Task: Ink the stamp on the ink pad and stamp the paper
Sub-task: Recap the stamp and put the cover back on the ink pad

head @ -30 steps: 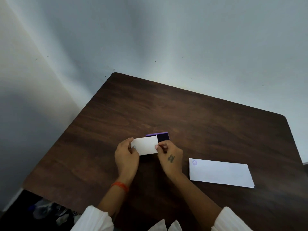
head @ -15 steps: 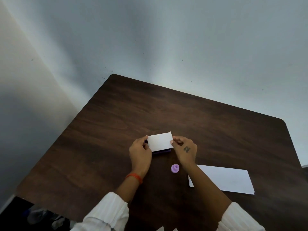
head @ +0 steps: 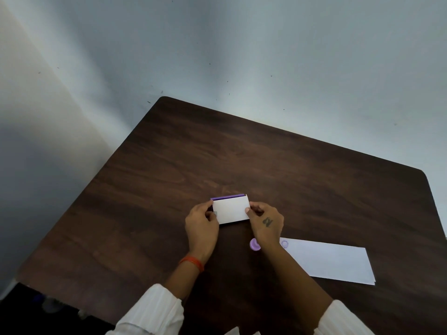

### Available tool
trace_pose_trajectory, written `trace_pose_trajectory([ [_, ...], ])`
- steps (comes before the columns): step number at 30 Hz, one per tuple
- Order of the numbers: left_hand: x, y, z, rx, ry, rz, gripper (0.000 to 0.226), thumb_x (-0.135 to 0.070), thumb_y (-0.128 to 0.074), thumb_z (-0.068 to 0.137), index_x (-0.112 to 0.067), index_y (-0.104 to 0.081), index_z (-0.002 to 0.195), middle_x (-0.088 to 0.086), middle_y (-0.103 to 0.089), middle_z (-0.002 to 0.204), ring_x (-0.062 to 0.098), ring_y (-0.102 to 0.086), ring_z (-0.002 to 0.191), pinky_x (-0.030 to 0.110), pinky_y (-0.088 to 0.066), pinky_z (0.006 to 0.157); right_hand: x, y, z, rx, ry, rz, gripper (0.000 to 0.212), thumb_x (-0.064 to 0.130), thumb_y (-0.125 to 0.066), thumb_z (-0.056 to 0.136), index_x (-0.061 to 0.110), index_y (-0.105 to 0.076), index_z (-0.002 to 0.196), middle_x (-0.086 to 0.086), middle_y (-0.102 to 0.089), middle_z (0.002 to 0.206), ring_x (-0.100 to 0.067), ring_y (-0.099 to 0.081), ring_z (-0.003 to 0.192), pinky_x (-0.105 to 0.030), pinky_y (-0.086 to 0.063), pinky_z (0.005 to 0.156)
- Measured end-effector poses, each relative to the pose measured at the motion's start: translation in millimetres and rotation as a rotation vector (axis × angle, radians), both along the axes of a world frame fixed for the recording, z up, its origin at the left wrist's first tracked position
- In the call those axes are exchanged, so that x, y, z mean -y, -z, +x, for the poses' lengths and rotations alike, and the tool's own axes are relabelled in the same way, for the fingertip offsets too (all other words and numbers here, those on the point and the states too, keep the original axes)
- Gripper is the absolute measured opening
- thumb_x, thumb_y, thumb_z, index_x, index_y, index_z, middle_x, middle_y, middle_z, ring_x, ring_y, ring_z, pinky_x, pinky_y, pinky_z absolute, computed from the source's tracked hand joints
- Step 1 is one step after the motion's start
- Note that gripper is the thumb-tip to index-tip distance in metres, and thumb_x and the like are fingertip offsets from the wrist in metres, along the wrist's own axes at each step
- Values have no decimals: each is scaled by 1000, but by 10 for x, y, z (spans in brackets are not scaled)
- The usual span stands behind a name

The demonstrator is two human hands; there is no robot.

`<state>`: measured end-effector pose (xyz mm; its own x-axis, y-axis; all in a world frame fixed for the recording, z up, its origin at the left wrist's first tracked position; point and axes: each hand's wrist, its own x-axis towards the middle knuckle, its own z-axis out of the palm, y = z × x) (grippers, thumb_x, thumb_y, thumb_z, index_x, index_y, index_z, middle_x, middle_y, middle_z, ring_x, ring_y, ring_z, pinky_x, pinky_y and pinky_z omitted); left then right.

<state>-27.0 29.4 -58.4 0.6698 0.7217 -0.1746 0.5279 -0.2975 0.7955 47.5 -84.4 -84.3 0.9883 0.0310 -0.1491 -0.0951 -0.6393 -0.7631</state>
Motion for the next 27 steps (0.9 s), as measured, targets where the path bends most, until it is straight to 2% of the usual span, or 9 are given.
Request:
trace_pose_trajectory([
  [4,-27,4,5,4,-10,2,35,2,-56,84,-7,-59,118,13,-62,121,23,-58,110,31,-45,96,-12,-3,3,29,-18,15,21,15,-67,80,13,-69,101,-5,-74,99,-3,-55,80,-20,-42,78],
  [17,-72,50,50,-7,-6,9,36,1,-56,83,-9,-60,117,12,-63,121,22,-58,110,26,-43,93,-32,12,31,31,-45,-23,19,17,-67,81,13,-69,100,-5,-75,98,-3,-54,78,-21,-42,77],
  [27,-105,76,77,-44,-3,-46,37,-3,-59,84,-11,-58,120,11,-61,123,22,-58,110,29,-46,94,-32,-28,73,5,-91,-55,22,20,-66,82,13,-68,103,-7,-74,100,-10,-60,83,-22,-43,76],
])
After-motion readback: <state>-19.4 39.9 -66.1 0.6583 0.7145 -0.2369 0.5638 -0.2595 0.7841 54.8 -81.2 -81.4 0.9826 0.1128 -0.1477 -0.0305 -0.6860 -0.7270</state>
